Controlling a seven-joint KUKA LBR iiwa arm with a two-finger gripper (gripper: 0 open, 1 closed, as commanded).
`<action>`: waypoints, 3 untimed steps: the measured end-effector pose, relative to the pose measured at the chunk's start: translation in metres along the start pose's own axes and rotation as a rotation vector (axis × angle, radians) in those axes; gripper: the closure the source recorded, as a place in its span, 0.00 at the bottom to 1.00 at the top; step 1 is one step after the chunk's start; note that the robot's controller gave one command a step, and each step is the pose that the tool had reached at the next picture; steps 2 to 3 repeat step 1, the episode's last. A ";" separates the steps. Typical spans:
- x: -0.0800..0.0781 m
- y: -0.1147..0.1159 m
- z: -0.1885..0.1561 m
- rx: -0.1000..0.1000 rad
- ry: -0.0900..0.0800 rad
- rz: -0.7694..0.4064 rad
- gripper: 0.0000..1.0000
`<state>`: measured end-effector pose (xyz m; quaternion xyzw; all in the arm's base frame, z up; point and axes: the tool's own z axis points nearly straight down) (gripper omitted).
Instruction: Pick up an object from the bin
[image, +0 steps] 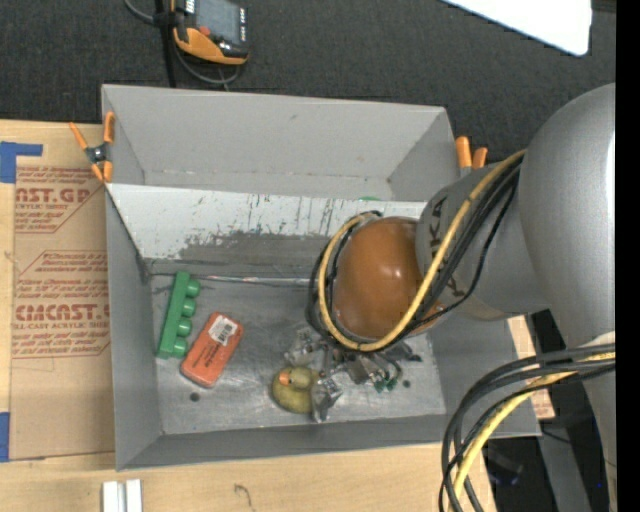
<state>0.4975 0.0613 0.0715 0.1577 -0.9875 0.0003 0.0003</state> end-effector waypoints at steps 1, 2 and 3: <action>-0.003 0.026 -0.130 -0.001 -0.002 -0.069 1.00; -0.003 0.026 -0.130 -0.001 -0.002 -0.069 1.00; -0.003 0.026 -0.130 -0.001 -0.002 -0.069 1.00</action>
Offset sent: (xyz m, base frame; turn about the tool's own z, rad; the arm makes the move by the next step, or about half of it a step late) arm 0.0000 0.0000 0.0000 0.0000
